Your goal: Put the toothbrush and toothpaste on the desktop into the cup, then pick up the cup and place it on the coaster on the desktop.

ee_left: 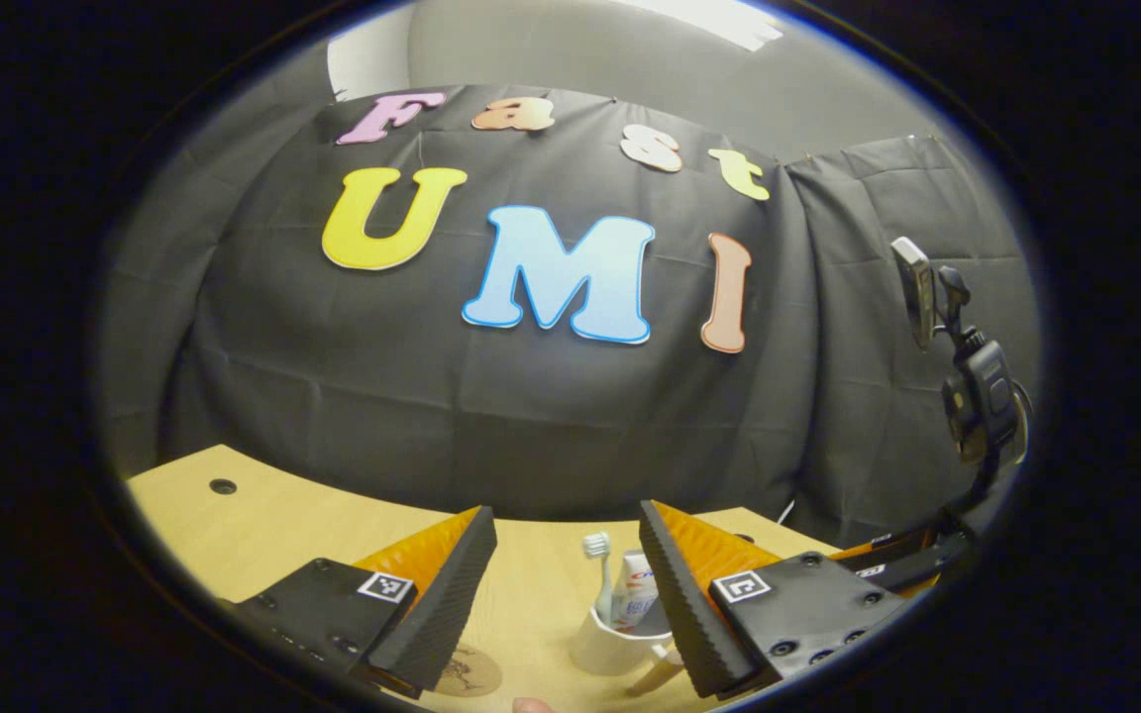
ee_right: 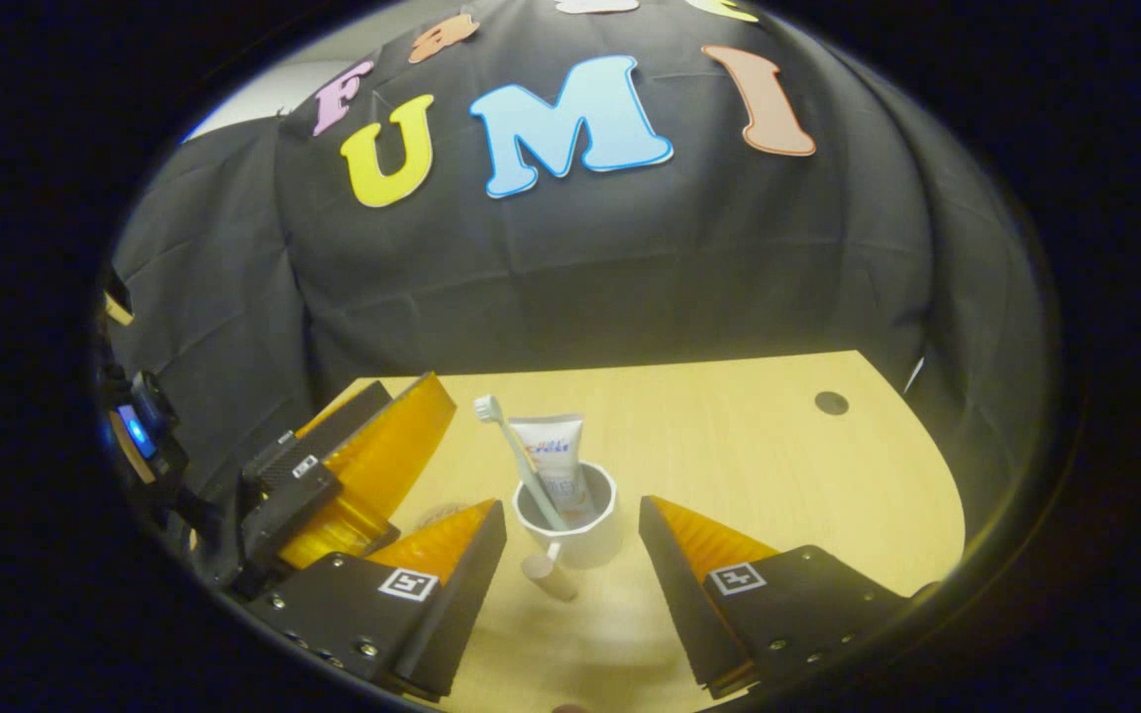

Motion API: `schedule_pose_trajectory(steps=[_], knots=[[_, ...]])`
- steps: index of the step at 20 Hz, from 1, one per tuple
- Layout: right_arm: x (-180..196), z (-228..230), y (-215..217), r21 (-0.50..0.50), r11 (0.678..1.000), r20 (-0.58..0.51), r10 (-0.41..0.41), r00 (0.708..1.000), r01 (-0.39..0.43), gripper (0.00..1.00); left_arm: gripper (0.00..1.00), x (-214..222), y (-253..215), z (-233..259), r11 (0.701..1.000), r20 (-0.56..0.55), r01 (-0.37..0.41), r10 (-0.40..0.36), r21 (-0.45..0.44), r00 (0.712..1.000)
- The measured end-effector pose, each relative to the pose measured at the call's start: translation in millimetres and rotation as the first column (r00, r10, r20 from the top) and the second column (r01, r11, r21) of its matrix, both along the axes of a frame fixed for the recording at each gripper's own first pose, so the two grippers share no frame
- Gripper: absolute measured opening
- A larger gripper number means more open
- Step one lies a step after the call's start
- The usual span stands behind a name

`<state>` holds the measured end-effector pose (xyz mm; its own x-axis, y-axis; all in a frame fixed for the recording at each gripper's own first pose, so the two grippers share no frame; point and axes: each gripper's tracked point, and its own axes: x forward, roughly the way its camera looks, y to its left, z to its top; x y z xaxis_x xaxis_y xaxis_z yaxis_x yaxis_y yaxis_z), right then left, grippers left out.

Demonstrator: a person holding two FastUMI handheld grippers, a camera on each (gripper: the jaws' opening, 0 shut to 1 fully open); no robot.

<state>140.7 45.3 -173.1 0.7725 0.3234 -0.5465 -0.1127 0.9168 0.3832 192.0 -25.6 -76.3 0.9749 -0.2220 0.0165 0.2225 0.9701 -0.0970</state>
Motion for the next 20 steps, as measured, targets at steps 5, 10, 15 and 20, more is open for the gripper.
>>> schedule_pose_trajectory(steps=[5,10,15,20], knots=[[-5.7,-23.5,13.2,-0.032,0.999,-0.133,-0.014,0.991,0.010,0.84,0.94,-13.8,22.4,3.6,0.998,-0.019,-0.032,0.033,0.059,0.999],[-10.1,-48.1,22.9,-0.046,0.998,-0.286,-0.046,0.957,0.034,0.84,0.94,-27.9,36.6,0.8,0.992,-0.059,-0.047,0.054,0.113,0.997],[-11.9,-72.4,23.2,-0.087,0.995,-0.407,-0.081,0.910,0.050,0.84,0.94,-43.0,41.4,4.0,0.995,-0.085,-0.050,0.058,0.090,0.995],[-12.9,-91.3,29.8,-0.088,0.995,-0.505,-0.079,0.859,0.040,0.84,0.94,-54.6,44.5,-6.1,0.998,-0.134,-0.049,0.055,0.042,0.990]])
